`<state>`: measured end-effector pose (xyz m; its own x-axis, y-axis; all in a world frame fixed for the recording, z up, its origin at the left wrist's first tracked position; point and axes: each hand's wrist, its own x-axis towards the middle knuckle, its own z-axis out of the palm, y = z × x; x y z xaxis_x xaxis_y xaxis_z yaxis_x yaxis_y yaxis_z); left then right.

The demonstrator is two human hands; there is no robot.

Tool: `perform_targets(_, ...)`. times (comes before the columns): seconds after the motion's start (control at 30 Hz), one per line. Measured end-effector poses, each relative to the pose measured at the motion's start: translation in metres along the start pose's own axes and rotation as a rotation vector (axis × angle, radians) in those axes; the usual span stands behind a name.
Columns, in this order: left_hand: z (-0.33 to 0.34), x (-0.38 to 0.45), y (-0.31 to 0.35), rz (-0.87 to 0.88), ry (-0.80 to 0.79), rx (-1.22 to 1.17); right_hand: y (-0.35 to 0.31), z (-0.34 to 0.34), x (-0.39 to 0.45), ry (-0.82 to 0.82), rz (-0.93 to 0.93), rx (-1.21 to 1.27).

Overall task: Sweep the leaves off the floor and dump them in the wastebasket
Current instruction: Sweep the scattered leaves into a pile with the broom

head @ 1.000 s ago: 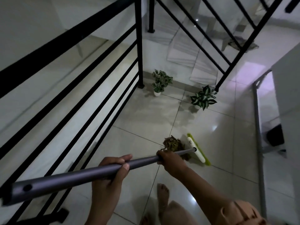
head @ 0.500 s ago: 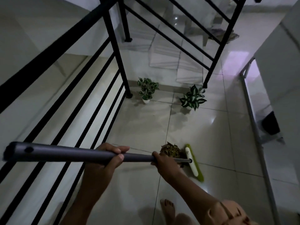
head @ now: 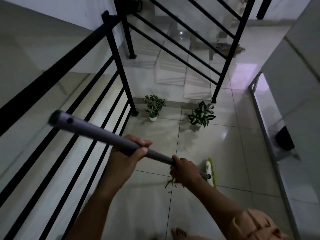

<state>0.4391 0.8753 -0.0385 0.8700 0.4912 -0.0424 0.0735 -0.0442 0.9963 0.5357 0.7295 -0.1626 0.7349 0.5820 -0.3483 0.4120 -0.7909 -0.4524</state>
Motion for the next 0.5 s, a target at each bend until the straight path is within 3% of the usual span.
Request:
perform_targets(0.23, 0.024, 0.007, 0.013, -0.002, -0.203, -0.062, 0.000, -0.016, -0.019, 0.135, 0.135, 0.026)
perform_targets(0.4, 0.019, -0.004, -0.026, -0.056, -0.282, -0.005, -0.004, -0.035, -0.041, 0.257, 0.201, 0.047)
perform_targets(0.5, 0.024, -0.006, -0.064, -0.150, -0.356, 0.159, -0.016, -0.053, -0.056, 0.303, 0.221, 0.051)
